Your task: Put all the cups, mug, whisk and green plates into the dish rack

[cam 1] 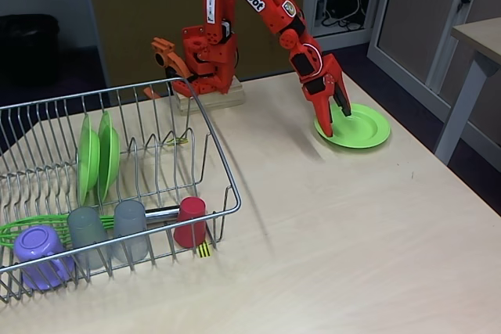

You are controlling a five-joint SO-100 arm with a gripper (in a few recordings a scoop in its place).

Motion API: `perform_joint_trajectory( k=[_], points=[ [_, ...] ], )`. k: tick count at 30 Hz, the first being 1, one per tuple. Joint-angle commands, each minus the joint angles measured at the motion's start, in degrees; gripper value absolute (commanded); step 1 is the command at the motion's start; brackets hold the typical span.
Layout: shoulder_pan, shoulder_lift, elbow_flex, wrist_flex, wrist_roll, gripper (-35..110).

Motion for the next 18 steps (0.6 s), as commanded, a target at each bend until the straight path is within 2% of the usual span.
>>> perform_joint_trajectory(
  k=[1, 12, 18],
  points=[
    [-2.02, -4.22, -0.44, -7.73, 5.10, 46],
    [-2.11, -16.88, 1.85, -24.87, 11.95, 45],
    [-0.97, -19.78, 4.66, -31.55, 14.50, 34]
  ],
)
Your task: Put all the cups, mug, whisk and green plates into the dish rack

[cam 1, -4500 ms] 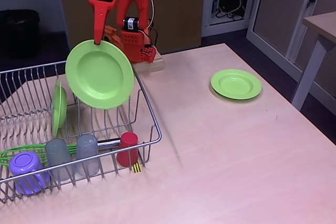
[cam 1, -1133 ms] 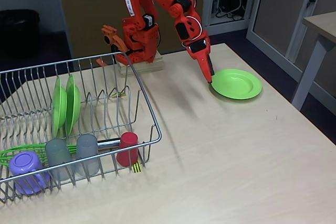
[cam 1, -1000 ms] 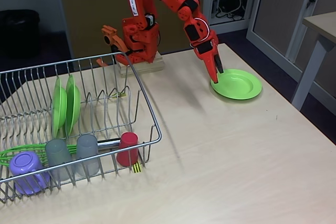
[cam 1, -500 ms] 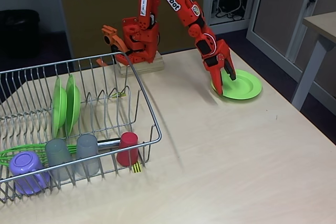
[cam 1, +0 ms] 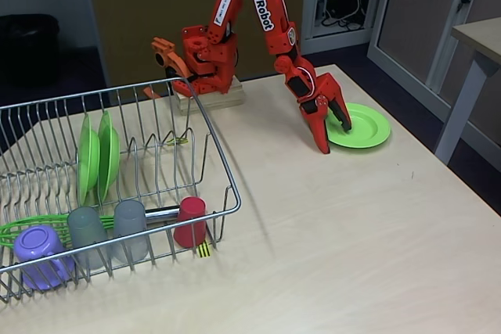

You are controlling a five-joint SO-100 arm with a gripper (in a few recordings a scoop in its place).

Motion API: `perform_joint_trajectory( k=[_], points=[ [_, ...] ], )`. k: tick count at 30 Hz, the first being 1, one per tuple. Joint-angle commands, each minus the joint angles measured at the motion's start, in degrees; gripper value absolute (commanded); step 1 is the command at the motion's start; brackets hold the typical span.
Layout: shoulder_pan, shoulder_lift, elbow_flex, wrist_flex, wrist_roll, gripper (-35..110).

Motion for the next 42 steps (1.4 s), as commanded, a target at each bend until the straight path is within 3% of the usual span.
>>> perform_joint_trajectory(
  k=[1, 9, 20, 32, 37, 42],
  points=[
    [0.00, -0.88, 1.93, -4.92, 2.37, 32],
    [0.70, -3.87, 5.62, -11.07, 2.90, 24],
    [-2.20, -11.69, 1.93, -8.53, -0.09, 28],
    [2.29, -22.68, -1.76, 1.23, -22.15, 25],
    [4.13, -22.94, -1.14, 2.20, -27.16, 15],
    [4.22, -19.51, 1.23, 1.32, -23.73, 0]
  ],
)
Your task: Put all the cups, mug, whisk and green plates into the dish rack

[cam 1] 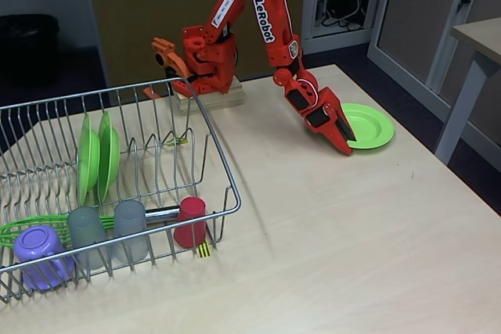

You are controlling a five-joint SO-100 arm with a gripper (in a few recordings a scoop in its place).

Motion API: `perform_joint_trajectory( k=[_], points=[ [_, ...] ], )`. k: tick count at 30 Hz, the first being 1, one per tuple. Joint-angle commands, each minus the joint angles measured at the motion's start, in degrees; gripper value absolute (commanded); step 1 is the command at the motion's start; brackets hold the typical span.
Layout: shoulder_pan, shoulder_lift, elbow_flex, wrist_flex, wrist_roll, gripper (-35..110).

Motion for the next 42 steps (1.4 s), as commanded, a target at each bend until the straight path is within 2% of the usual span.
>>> perform_joint_trajectory(
  k=[1, 5, 8, 18, 24, 28, 35, 42],
  points=[
    [-0.18, -2.02, 5.10, 3.08, 1.67, 0],
    [-0.70, 2.99, 7.47, 3.87, 2.20, 0],
    [-0.53, 10.46, 9.67, 9.32, 0.79, 0],
    [3.25, 48.87, 8.00, 52.47, -8.88, 0],
    [3.25, 62.05, -1.05, 72.33, -9.76, 0],
    [2.99, 64.95, -9.76, 81.65, -10.55, 0],
    [2.20, 65.48, -19.42, 92.20, -12.04, 0],
    [5.98, 64.78, -26.10, 100.99, -23.03, 0]
  ],
)
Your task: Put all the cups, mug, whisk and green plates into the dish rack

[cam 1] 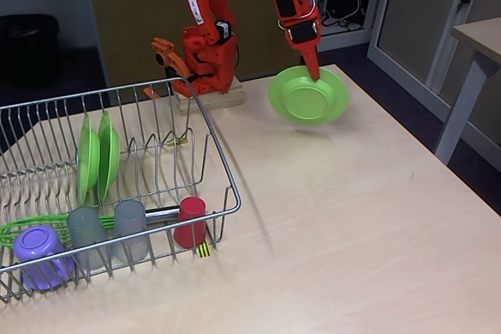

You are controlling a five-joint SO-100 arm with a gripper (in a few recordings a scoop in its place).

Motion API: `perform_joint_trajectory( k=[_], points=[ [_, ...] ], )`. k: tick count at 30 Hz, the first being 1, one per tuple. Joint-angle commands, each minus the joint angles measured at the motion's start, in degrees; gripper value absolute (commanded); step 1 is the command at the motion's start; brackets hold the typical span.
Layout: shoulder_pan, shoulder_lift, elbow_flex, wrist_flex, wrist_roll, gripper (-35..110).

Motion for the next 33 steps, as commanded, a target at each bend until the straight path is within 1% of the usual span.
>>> perform_joint_trajectory(
  k=[1, 4, 11, 15, 24, 28, 33],
  points=[
    [1.76, 1.32, -3.87, 4.04, -5.45, 0],
    [4.57, 1.23, -5.54, 5.01, -13.89, 0],
    [13.36, 1.14, -10.63, 6.15, -38.58, 0],
    [17.58, 1.14, -16.44, 10.81, -47.81, 0],
    [23.47, 0.09, -35.77, 22.06, -63.19, 0],
    [27.60, 2.11, -40.69, 23.55, -68.73, 0],
    [38.76, 5.62, -40.17, 22.50, -72.42, 0]
  ],
)
